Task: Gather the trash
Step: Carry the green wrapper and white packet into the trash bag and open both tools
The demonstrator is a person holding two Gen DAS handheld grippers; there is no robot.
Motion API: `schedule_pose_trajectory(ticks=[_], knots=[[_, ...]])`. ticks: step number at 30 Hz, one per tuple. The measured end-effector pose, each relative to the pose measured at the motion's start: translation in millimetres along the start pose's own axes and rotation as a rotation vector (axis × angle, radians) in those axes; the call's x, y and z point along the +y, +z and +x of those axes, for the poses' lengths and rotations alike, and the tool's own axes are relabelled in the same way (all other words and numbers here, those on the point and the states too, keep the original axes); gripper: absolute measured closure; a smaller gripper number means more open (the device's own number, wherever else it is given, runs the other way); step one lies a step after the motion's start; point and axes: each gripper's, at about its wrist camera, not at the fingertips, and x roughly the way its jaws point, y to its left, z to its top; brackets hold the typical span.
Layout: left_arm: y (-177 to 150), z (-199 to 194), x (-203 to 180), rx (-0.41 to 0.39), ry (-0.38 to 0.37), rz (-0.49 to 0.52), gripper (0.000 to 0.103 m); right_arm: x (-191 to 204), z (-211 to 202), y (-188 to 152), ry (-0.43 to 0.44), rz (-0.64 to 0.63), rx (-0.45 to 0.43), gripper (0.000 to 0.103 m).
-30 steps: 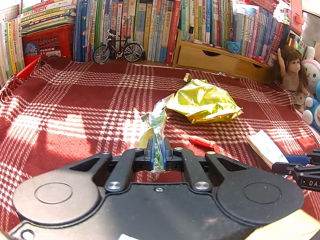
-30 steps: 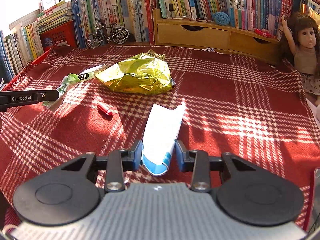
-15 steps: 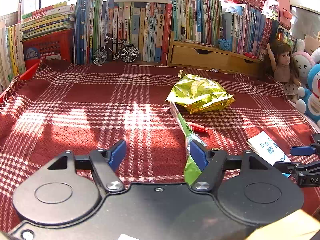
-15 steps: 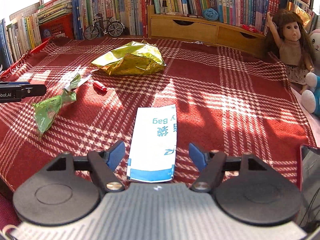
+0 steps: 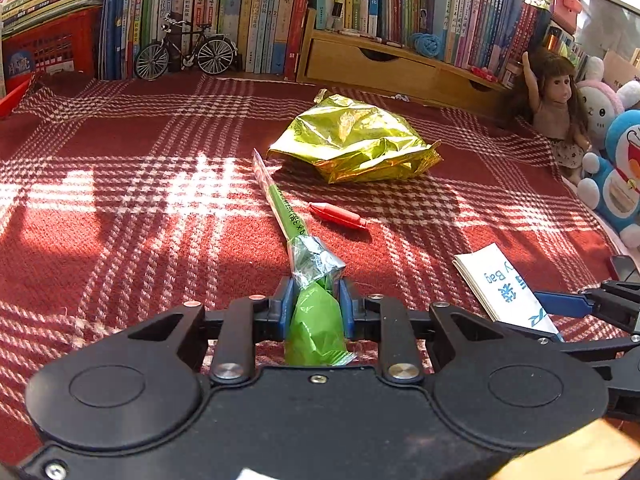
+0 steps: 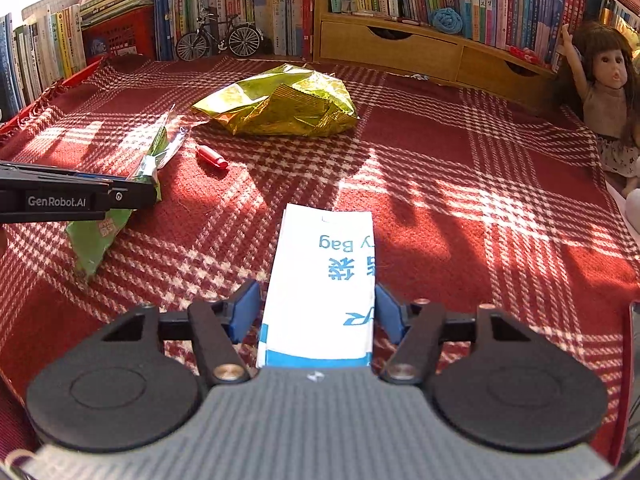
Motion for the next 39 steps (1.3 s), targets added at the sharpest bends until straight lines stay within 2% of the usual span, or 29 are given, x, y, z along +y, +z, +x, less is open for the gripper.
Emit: schedule_pose_trajectory(ticks=[2, 5, 12, 19, 28, 32, 39], knots=[[-2.7, -6.9, -0.2, -0.017, -0.023, 0.005, 0.081, 0.0, -7.2, 0.0, 0.004, -0.003, -0.014, 0.051], [-5.4, -23.5, -4.1, -0.048, -0.01, 0.044, 0.081, -1.4, -18.1, -0.2, 0.018, 0.005, -0.02, 0.057], [-10.3, -64.2, -5.8, -0.083, -0.021, 0.049, 0.081, 1.4, -48.1, -5.3, 0.044, 0.021, -0.053, 0.06], [-39.1, -116.5, -6.6, -0.09, -0.063, 0.049, 0.081, 10.7, -88.9, -24.2, 0.11, 0.027, -0.073, 0.061], [-118.4, -186.0, -4.6, -0.085, -0.13, 0.04, 0.081, 33.6, -133.4, -71.6, 0.204, 0.018, -0.065, 0.06], [-159.6, -204.2, -2.0, -0.05, -0.143, 0.035, 0.081, 45.3, -141.4, -97.8, 0.253, 0.026, -0.033, 0.06], [-225.9, -208.9, 4.0, 0.059, -0.09, 0.041, 0.081, 67.7, -136.8, -141.8, 0.295, 0.028, 0.044, 0.06]])
